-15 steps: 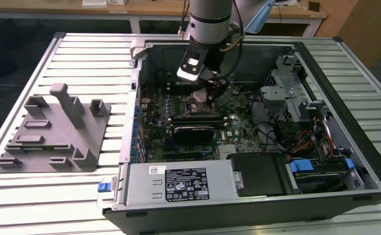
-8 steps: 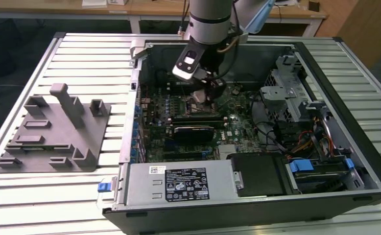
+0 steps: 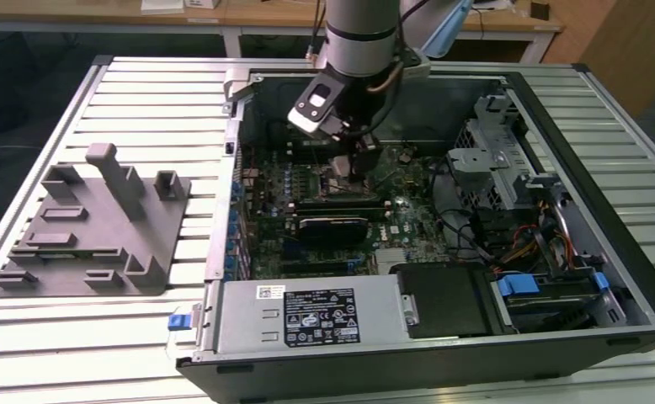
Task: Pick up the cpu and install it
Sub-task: 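Place the cpu into insertion slot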
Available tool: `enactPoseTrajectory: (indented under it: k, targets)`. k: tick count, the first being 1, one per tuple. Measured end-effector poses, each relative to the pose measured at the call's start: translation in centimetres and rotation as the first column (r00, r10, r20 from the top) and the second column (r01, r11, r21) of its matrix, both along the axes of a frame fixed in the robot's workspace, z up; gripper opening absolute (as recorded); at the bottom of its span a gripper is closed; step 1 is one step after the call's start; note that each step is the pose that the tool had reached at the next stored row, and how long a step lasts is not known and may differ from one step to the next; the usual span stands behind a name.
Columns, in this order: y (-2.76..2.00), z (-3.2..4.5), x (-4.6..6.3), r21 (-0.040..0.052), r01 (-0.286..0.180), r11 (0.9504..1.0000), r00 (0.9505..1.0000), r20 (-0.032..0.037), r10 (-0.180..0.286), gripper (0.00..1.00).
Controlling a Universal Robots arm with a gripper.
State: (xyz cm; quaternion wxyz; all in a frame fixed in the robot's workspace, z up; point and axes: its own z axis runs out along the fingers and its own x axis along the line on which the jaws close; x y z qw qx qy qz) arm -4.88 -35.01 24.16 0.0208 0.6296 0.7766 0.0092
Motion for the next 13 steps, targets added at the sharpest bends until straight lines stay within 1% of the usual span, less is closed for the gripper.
enactPoseTrajectory:
  k: [3, 7, 10, 13]
  targets:
    - [0.00, -0.07, 0.00, 0.0000, 0.055, 0.9985, 0.9985, 0.0000, -0.055, 0.55]
    - [0.00, -0.16, 0.00, -0.0002, 0.121, 0.9927, 0.9927, -0.0001, -0.121, 0.55]
    - [0.01, -0.20, 0.00, -0.0001, 0.127, 0.9919, 0.9919, -0.0001, -0.127, 0.55]
    - [0.13, -0.34, 0.00, 0.0000, 0.127, 0.9919, 0.9919, 0.0000, -0.127, 0.55]
